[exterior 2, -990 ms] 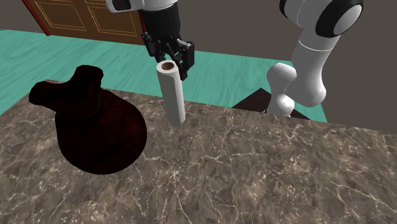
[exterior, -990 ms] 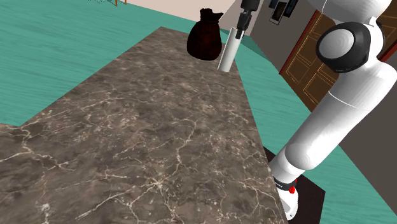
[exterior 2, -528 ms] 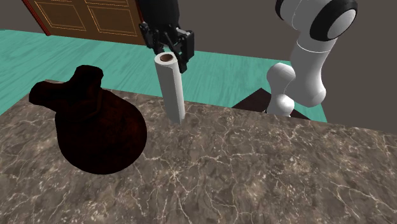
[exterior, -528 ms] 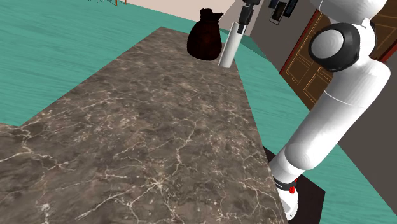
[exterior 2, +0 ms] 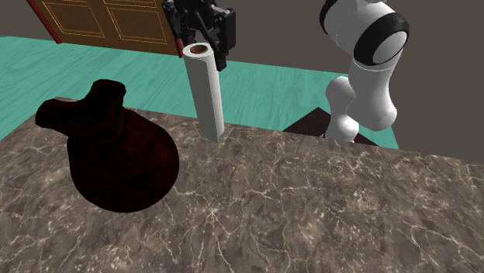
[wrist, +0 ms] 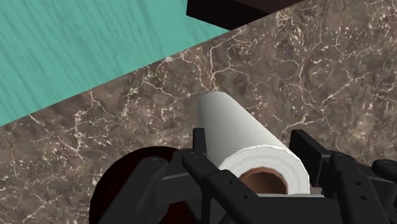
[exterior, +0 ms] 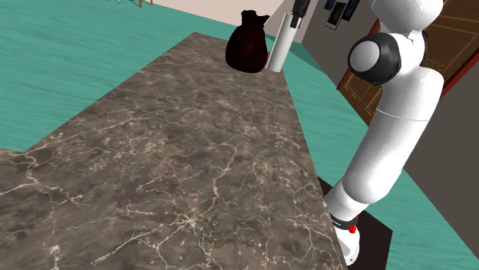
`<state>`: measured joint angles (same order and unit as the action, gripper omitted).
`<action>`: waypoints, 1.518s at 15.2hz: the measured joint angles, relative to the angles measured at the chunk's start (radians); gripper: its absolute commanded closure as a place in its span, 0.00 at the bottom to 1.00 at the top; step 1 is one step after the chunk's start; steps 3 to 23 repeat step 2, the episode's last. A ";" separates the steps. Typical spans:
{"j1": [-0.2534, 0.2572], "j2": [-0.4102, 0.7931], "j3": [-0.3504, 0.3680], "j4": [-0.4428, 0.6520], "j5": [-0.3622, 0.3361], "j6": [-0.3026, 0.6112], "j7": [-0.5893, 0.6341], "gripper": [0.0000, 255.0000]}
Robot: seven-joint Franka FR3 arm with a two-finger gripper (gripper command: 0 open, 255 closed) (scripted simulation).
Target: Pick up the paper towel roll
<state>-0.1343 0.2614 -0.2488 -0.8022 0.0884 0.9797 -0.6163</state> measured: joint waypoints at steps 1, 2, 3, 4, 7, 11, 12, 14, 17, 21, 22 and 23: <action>-0.014 0.035 -0.002 0.075 0.012 -0.039 -0.003 1.00; -0.023 0.060 -0.002 0.124 0.021 -0.065 -0.004 1.00; -0.023 0.060 -0.002 0.124 0.021 -0.065 -0.004 1.00; -0.023 0.060 -0.002 0.124 0.021 -0.065 -0.004 1.00; -0.023 0.060 -0.002 0.124 0.021 -0.065 -0.004 1.00; -0.023 0.060 -0.002 0.124 0.021 -0.065 -0.004 1.00; -0.023 0.060 -0.002 0.124 0.021 -0.065 -0.004 1.00; -0.023 0.060 -0.002 0.124 0.021 -0.065 -0.004 1.00; -0.023 0.060 -0.002 0.124 0.021 -0.065 -0.004 1.00; -0.023 0.060 -0.002 0.124 0.021 -0.065 -0.004 1.00; -0.023 0.060 -0.002 0.124 0.021 -0.065 -0.004 1.00; -0.023 0.060 -0.002 0.124 0.021 -0.065 -0.004 1.00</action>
